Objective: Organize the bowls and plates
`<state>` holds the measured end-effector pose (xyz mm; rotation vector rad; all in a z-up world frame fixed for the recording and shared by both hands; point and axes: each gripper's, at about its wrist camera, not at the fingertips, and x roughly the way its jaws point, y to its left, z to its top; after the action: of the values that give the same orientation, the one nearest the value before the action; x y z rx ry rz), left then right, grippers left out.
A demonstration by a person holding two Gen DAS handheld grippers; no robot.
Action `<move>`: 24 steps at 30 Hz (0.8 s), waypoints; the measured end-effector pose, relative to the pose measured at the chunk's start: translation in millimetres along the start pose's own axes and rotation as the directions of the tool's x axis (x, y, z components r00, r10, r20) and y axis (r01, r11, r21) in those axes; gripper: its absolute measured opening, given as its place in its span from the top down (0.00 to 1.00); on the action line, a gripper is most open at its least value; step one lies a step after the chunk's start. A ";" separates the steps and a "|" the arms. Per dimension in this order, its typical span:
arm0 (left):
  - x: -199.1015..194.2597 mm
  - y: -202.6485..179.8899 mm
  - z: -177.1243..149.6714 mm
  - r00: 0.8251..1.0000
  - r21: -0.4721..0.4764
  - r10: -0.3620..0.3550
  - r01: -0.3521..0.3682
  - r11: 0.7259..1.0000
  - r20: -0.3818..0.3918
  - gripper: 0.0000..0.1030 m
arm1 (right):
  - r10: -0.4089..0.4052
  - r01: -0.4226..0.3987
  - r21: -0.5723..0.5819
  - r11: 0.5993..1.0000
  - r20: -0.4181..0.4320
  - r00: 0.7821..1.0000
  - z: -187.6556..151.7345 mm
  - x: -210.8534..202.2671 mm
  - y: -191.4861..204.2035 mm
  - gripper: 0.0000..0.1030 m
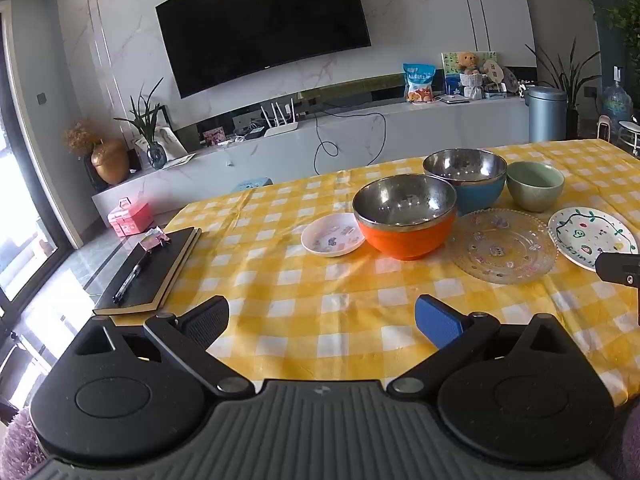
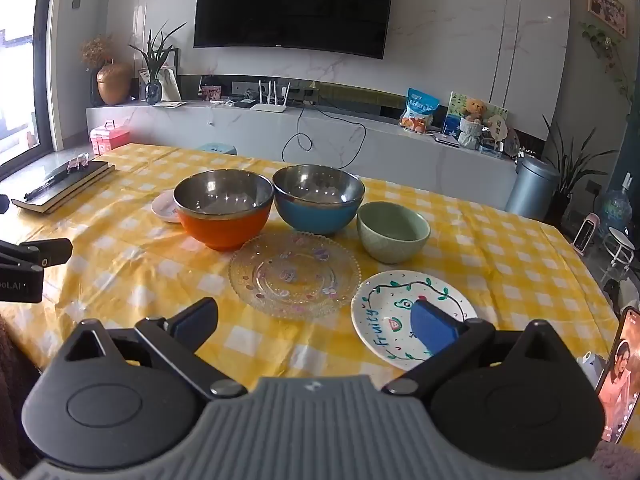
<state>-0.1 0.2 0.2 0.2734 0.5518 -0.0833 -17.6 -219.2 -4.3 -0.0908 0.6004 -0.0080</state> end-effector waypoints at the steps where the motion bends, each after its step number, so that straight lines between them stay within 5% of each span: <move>1: 0.0 0.1 0.0 1.000 0.000 -0.002 0.002 1.000 -0.002 0.00 | -0.002 0.002 0.000 1.000 0.004 1.000 0.2 0.4 0.1 0.02; 24: 2.8 1.4 -2.6 1.000 -0.020 0.002 -0.002 1.000 -0.022 0.00 | -0.006 0.005 -0.020 1.000 -0.037 0.999 2.4 9.4 5.5 0.02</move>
<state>1.2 2.3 -3.1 0.2558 0.5736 -0.0730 -8.6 -213.8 -8.1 -0.1124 0.6375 -0.0091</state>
